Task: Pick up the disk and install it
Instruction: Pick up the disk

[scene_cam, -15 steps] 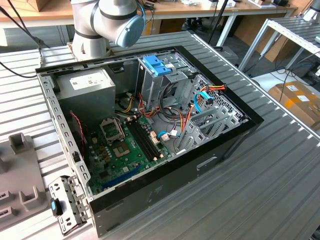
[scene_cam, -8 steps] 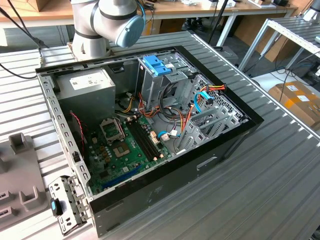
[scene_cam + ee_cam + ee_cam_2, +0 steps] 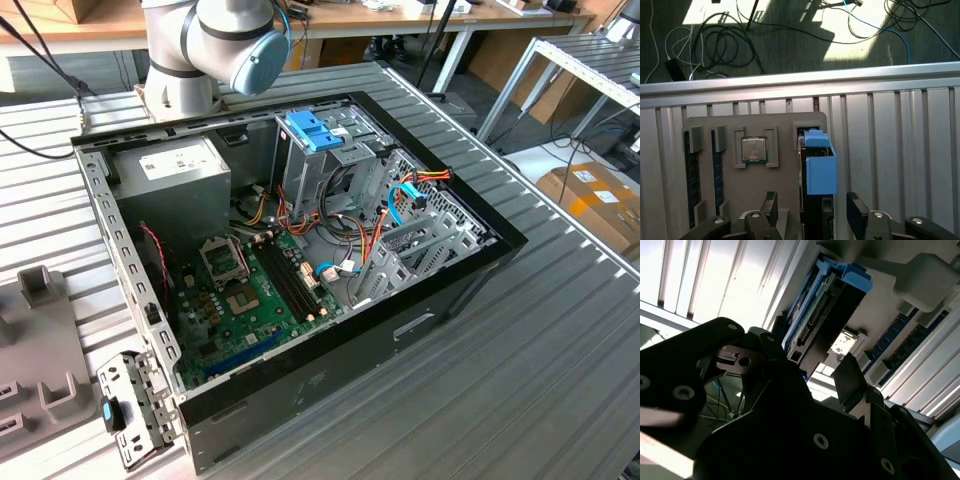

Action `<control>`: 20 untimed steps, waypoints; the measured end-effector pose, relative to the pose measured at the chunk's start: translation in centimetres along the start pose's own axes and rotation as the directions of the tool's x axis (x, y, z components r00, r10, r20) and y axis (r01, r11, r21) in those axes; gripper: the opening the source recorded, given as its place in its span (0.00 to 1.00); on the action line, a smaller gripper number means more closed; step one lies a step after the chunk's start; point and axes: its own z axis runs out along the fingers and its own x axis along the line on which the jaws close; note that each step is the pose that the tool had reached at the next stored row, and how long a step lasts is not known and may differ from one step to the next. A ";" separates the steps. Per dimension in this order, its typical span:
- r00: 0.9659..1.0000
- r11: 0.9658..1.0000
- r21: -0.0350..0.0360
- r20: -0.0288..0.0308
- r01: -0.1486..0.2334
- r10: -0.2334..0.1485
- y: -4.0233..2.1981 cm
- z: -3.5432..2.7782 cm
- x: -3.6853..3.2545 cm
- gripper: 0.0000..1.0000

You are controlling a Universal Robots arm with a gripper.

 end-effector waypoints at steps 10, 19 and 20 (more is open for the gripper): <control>1.000 1.000 0.002 0.000 0.000 0.000 0.02 0.31 -0.01 0.66; 1.000 1.000 0.002 0.000 0.000 0.000 0.03 0.62 -0.03 0.66; 1.000 1.000 0.002 0.000 0.000 0.000 0.03 0.66 -0.03 0.66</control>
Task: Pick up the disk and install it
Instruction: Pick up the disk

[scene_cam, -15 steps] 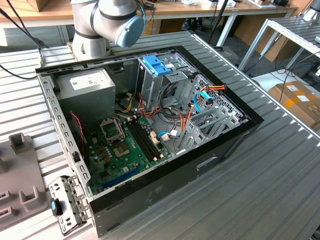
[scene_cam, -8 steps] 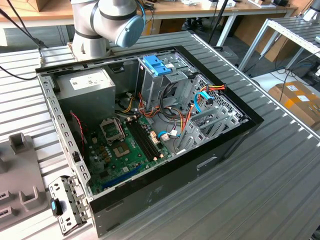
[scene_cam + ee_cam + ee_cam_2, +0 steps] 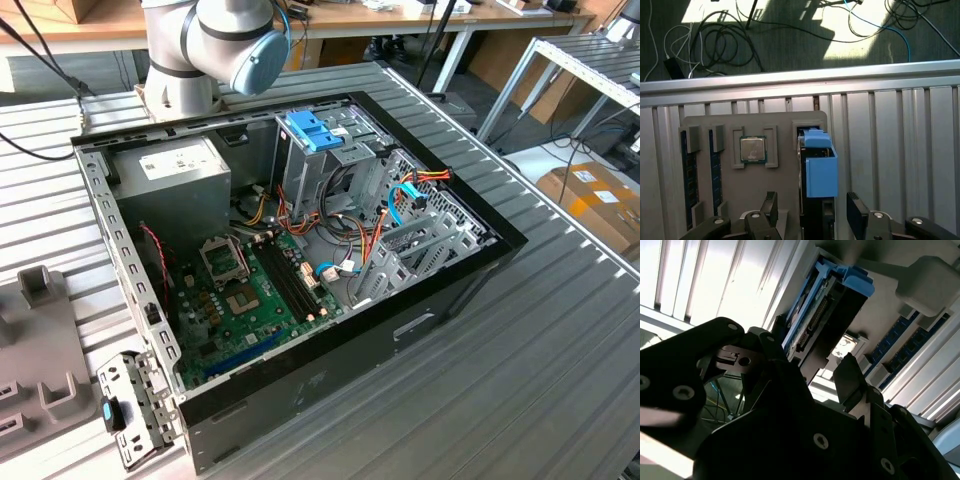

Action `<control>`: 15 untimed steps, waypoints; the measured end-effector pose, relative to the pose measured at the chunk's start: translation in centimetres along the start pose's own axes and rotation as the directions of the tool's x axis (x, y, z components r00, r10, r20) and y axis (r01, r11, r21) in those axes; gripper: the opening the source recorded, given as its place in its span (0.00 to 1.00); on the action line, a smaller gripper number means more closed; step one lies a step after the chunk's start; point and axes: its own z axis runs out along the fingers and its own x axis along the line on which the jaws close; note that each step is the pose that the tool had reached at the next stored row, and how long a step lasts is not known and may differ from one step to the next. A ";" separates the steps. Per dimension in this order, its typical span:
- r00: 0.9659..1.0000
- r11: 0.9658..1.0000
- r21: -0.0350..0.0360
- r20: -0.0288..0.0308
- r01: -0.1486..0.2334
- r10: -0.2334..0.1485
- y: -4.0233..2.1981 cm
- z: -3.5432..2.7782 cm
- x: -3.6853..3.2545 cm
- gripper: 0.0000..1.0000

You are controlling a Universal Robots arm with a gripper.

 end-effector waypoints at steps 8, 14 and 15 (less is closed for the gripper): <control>1.000 1.000 0.000 0.000 0.000 0.000 0.01 0.06 0.00 0.66; 1.000 1.000 0.000 0.000 0.000 0.000 0.01 0.07 0.00 0.46; 1.000 1.000 0.000 0.000 0.000 0.000 0.01 0.07 0.00 0.46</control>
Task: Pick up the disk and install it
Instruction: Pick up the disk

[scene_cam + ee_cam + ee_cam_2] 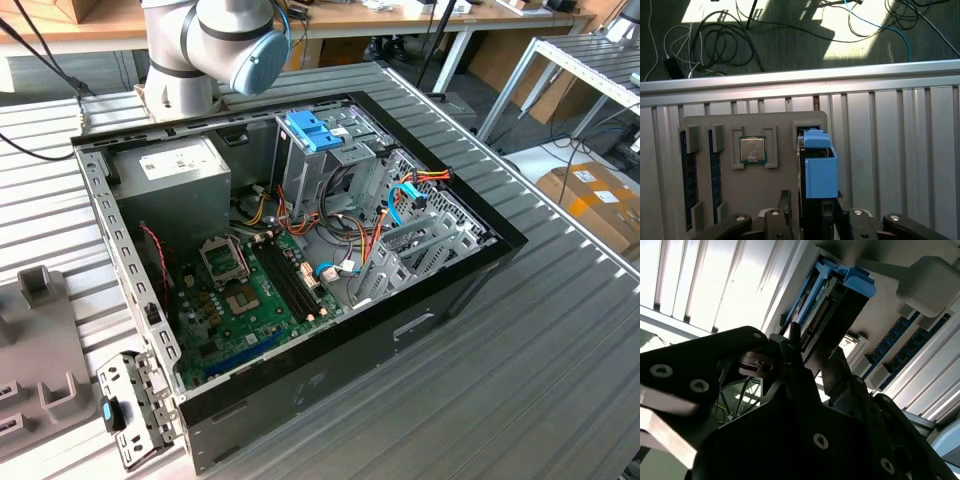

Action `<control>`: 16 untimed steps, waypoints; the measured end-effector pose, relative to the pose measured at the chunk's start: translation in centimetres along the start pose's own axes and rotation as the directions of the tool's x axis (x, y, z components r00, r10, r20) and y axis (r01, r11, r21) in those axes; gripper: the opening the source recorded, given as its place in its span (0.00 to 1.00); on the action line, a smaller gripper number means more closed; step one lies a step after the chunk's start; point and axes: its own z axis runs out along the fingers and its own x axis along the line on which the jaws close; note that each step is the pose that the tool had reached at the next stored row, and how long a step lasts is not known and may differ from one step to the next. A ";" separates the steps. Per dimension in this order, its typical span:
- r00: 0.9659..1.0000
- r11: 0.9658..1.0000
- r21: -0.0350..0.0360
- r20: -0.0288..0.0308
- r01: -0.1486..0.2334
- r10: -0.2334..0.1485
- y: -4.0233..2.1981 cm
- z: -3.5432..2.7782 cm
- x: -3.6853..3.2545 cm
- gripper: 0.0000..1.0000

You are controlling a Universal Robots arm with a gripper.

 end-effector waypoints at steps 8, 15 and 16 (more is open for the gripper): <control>1.000 1.000 0.000 0.000 0.000 0.000 0.00 0.02 0.00 0.35; 1.000 1.000 0.000 0.002 0.000 0.000 0.00 0.03 -0.01 0.35; 1.000 1.000 0.000 0.002 0.000 0.000 0.00 0.03 0.00 0.35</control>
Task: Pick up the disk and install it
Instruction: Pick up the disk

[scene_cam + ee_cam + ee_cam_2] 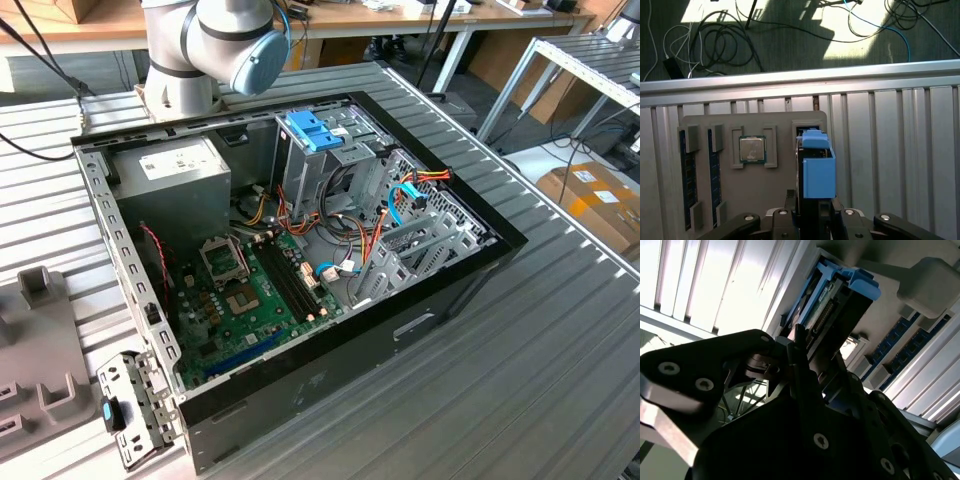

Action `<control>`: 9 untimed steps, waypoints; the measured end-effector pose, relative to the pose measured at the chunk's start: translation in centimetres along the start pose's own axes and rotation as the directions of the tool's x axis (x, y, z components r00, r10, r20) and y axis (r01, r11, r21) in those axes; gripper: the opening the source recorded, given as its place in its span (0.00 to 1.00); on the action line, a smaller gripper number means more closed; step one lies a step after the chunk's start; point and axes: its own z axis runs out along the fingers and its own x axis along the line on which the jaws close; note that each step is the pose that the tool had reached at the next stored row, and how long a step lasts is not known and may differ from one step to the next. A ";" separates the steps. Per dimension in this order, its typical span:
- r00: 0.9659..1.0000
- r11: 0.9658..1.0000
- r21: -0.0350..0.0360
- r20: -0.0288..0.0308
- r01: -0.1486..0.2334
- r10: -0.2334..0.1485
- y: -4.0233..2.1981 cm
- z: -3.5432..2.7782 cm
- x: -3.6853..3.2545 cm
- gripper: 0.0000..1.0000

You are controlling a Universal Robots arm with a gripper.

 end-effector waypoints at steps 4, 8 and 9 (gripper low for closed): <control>1.000 1.000 0.000 0.005 0.000 0.000 0.00 0.00 0.03 0.35; 1.000 1.000 -0.001 0.011 0.000 0.000 -0.01 0.00 0.07 0.35; 1.000 1.000 -0.001 0.011 0.000 0.000 -0.01 0.00 0.07 0.35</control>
